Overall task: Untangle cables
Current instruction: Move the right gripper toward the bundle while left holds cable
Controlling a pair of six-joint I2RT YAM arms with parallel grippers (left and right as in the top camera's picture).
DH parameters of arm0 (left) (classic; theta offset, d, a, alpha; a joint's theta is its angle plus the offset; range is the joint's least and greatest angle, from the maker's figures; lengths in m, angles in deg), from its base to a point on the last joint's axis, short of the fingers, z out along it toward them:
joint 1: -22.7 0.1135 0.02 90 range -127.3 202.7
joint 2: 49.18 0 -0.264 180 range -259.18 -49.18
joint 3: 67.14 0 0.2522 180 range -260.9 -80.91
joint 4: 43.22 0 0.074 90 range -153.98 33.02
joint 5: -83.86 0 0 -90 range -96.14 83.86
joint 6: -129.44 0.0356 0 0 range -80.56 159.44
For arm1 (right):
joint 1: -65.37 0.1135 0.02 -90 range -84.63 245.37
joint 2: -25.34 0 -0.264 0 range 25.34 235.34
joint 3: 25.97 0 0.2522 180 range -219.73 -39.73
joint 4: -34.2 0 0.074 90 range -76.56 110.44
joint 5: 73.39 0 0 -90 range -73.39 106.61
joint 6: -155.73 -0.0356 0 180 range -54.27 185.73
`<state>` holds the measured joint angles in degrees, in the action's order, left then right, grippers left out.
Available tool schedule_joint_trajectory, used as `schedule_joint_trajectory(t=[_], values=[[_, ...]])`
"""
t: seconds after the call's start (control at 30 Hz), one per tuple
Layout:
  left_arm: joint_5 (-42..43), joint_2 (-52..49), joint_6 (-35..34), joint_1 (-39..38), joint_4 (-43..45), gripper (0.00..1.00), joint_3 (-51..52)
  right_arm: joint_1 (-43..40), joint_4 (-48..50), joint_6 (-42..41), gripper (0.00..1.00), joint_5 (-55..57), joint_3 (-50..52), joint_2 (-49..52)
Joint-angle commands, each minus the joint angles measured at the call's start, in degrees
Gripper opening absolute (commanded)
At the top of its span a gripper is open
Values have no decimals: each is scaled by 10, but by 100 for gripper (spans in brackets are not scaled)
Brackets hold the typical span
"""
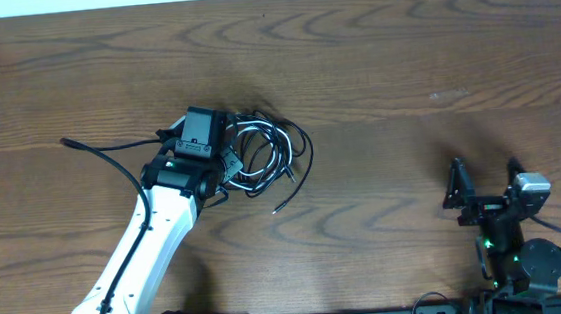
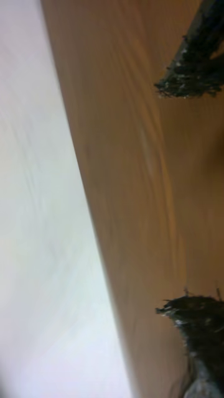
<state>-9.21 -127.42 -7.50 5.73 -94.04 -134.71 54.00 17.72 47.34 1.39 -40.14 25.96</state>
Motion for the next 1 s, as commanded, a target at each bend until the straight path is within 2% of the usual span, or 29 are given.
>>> schedule_joint_trajectory(t=[0.0, 0.17, 0.23, 0.3, 0.37, 0.5, 0.63, 0.77, 0.97], values=[[1, -1, -8, 2, 0, 8, -8, 2, 2, -276, 99, -121, 1, -2], [1, -1, -7, 2, 0, 8, -8, 2, 4, -407, 99, -154, 1, -2], [1, -1, -8, 2, 0, 8, -8, 2, 5, -421, 99, -151, 1, -2], [1, -1, -8, 2, 0, 8, -8, 2, 9, -362, 99, -153, 1, -2], [1, -1, -8, 2, 0, 8, -8, 2, -1, -307, 92, -156, 1, -2], [1, -1, -8, 2, 1, 8, -8, 2, -28, -303, 94, -141, -17, 20], [1, -1, -8, 2, 2, 8, -8, 2, -116, -225, 92, -119, -97, 113], [1, -1, -8, 2, 5, 8, -8, 2, -143, -222, 92, -134, -148, 203], [2, -1, -29, 2, 4, 8, -8, 4, -142, -222, 93, -225, -204, 343]])
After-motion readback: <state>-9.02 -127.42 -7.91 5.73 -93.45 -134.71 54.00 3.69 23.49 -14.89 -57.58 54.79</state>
